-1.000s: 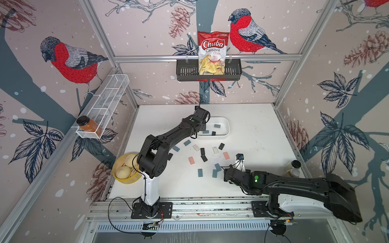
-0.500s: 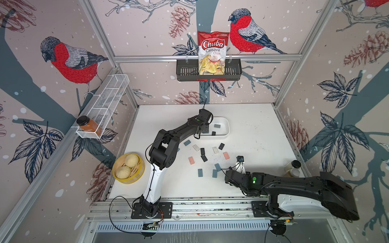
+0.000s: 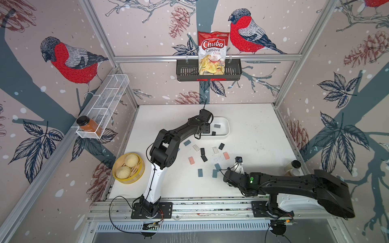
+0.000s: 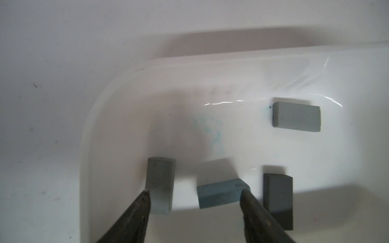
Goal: Put the eraser in the storage box
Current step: Place the eraser in the storage box, then pick up the eraser from the center of the board.
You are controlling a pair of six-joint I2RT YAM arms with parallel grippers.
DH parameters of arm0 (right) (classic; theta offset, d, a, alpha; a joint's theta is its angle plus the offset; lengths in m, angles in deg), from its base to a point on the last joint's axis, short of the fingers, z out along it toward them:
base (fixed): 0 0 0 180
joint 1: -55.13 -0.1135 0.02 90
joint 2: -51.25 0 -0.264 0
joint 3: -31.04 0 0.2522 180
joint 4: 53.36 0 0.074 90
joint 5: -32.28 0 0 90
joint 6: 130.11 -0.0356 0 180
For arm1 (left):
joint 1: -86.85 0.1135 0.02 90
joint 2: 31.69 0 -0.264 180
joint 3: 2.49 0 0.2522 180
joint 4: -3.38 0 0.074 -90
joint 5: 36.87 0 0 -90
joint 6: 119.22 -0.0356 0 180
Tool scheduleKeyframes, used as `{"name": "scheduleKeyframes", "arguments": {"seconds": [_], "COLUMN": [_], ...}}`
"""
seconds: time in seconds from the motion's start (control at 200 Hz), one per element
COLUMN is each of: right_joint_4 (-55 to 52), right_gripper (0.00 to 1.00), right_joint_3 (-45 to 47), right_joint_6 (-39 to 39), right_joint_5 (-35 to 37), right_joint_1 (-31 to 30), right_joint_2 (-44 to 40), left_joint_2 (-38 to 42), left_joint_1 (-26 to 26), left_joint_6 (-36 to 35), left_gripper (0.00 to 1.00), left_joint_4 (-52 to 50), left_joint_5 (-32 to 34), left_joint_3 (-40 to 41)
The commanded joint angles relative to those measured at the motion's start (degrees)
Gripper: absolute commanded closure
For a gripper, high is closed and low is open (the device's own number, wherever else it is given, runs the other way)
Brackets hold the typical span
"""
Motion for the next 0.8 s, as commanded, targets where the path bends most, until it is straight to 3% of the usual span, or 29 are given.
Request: {"name": "scheduleKeyframes", "arguments": {"seconds": [0.0, 0.07, 0.415, 0.52, 0.656, 0.796], "right_joint_4": [0.56, 0.69, 1.47, 1.44, 1.44, 1.35], "right_gripper": [0.43, 0.44, 0.52, 0.57, 0.67, 0.68], "right_joint_3": [-0.26, -0.26, 0.26, 0.52, 0.7, 0.62], "right_joint_6": [-0.87, -1.08, -1.1, -0.93, -0.76, -0.41], "right_joint_5": [-0.06, -0.29, -0.51, -0.39, -0.46, -0.56], "right_joint_1": [-0.04, -0.01, -0.04, 0.07, 0.13, 0.43], "right_joint_2": [0.92, 0.96, 2.41, 2.32, 2.18, 2.19], "left_joint_2": [0.31, 0.84, 9.41, 11.63, 17.53, 26.63], "left_joint_1": [-0.23, -0.36, -1.19, -2.0, -4.73, -5.11], "left_joint_6": [0.04, -0.02, 3.31, 3.95, 5.0, 8.3], "left_gripper": [0.16, 0.03, 0.03, 0.03, 0.02, 0.02], "left_joint_4": [-1.47, -2.01, -6.6, -12.33, -12.87, -9.1], "left_joint_5": [-0.37, 0.0, 8.49, 11.65, 18.99, 18.34], "left_joint_3": [-1.58, -2.41, -1.69, -2.28, 5.68, 17.59]}}
